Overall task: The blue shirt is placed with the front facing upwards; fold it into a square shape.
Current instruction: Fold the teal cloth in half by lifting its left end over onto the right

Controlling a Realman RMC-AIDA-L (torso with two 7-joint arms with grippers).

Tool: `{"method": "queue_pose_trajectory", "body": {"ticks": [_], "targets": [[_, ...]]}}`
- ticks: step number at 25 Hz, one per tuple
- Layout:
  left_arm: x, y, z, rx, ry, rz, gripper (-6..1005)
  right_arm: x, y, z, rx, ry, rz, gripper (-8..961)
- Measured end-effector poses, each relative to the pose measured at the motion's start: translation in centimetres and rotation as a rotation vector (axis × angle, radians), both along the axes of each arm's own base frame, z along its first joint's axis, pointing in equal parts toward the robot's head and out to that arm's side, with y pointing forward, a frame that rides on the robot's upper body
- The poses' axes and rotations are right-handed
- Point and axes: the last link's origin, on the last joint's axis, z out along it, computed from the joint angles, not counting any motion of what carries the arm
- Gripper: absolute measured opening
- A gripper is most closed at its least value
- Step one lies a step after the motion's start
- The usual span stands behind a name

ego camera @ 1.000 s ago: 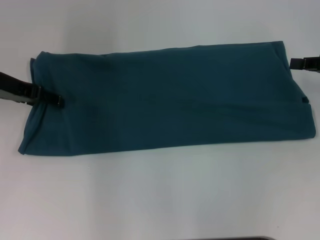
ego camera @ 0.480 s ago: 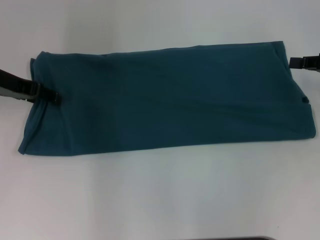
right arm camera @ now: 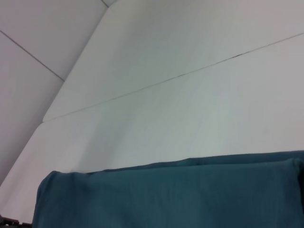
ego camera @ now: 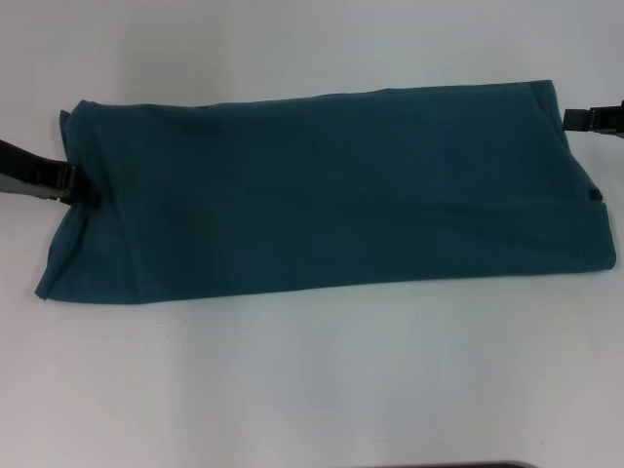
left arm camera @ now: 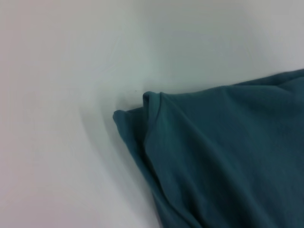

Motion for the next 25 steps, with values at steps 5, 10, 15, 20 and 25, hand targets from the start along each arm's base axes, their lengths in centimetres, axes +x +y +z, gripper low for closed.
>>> {"method": "queue_pose_trajectory", "body": {"ticks": [5,10,15,20,25], "targets": [[0.0,0.1,0.0,0.002,0.002,-0.001,261,0.0,0.0,0.0,0.001,0.001,0.000,11],[0.0,0.1,0.0,0.001,0.003,-0.003,36,0.0,0.0,0.0,0.000,0.001,0.000,11],[0.0,0.0,0.0,0.001,0.004,-0.001,16,0.1,-0.1,0.0,0.000,0.002,-0.004,11],[-0.4,-0.1,0.4,0.010,0.009,0.006,16,0.3,-0.3,0.0,0.003,0.003,-0.008,11],[-0.9,-0.3,1.1,0.016,0.021,0.014,15,0.3,-0.3,0.0,0.003,0.004,-0.009,11]]}}
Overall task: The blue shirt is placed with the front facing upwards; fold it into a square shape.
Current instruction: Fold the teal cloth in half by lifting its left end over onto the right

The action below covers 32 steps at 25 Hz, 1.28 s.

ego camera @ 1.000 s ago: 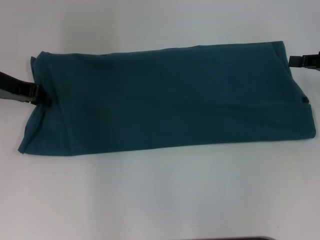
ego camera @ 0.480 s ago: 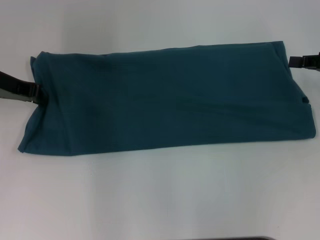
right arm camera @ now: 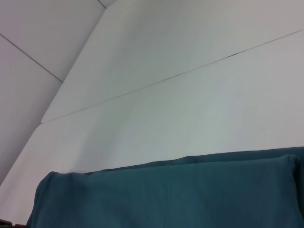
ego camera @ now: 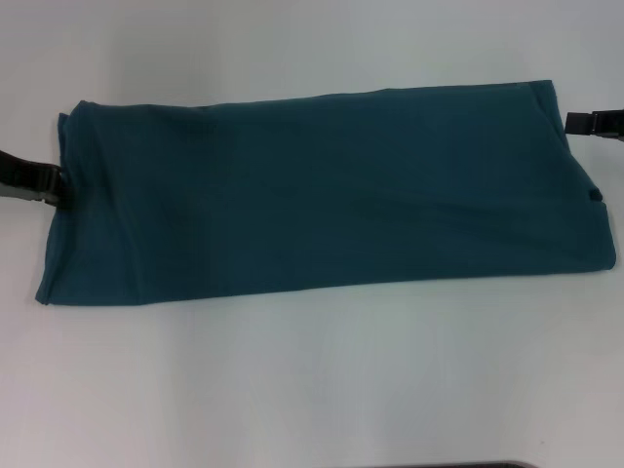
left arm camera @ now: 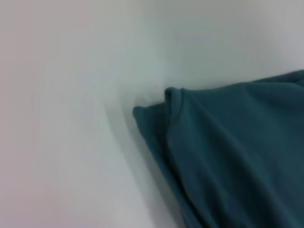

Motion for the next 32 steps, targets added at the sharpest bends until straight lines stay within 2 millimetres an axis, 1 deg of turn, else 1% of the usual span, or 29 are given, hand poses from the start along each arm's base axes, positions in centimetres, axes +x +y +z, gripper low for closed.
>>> {"method": "queue_pose_trajectory", "body": {"ticks": [17,32], "targets": [[-0.6,0.1,2.2,0.031,0.030,0.010,15,-0.4,0.3,-0.2,-0.004,0.003,0.011,11],[-2.7,-0.3,5.1,0.090,0.053,0.061,16,-0.8,0.6,-0.5,-0.009,0.011,0.019,11]]}}
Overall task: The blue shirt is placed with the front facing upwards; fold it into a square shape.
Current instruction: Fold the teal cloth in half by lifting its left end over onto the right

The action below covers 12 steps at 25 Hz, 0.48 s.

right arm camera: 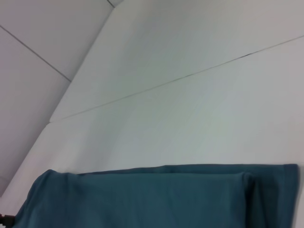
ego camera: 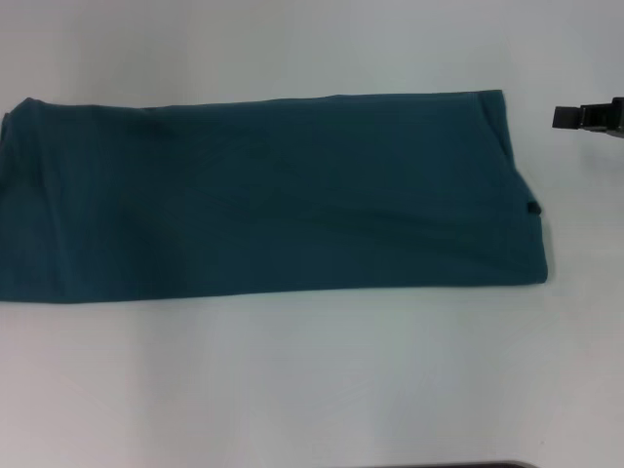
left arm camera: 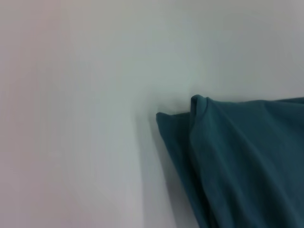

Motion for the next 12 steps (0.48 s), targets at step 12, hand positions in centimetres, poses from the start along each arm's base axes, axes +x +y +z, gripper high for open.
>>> {"method": "queue_pose_trajectory", "body": {"ticks": [12], "targets": [[-0.16,-0.56,0.92,0.000,-0.012,-0.002,16,-0.50,0.37,-0.41,-0.010,0.001,0.013,11]]}}
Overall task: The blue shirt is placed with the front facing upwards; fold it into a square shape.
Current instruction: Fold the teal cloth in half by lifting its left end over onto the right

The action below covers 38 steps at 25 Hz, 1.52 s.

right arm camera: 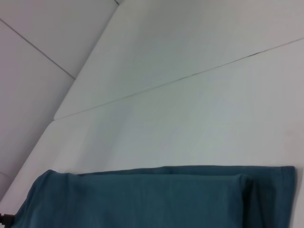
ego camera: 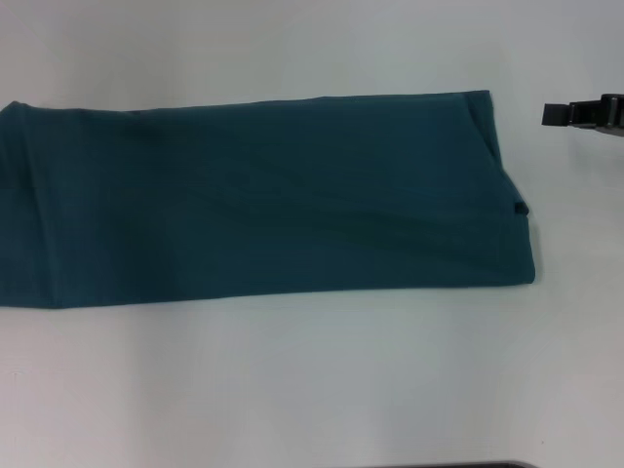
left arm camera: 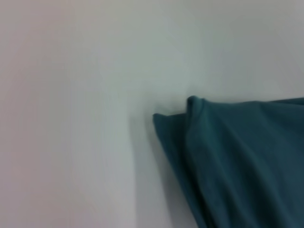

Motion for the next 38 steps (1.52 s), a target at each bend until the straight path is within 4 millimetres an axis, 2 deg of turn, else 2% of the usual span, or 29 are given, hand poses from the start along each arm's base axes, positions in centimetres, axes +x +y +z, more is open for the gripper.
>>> {"method": "queue_pose_trajectory", "body": {"ticks": [10,22,30,38], "targets": [[4.3,-0.5,0.3,-0.018,-0.197,-0.157,15,-0.9,0.7,-1.2,-0.020,-0.016,0.038,11],[6.7,-1.1,1.8,0.009,-0.292,-0.241,15,-1.1,0.8,-1.8,-0.033,-0.019,0.050,12],[6.2,-1.2,2.8,0.023,-0.272,-0.223,16,-1.3,0.9,-1.8,-0.036,-0.016,0.057,12],[4.3,-1.6,3.8,0.048,-0.241,-0.161,15,-1.5,1.1,-1.9,-0.042,-0.019,0.063,12]]}}
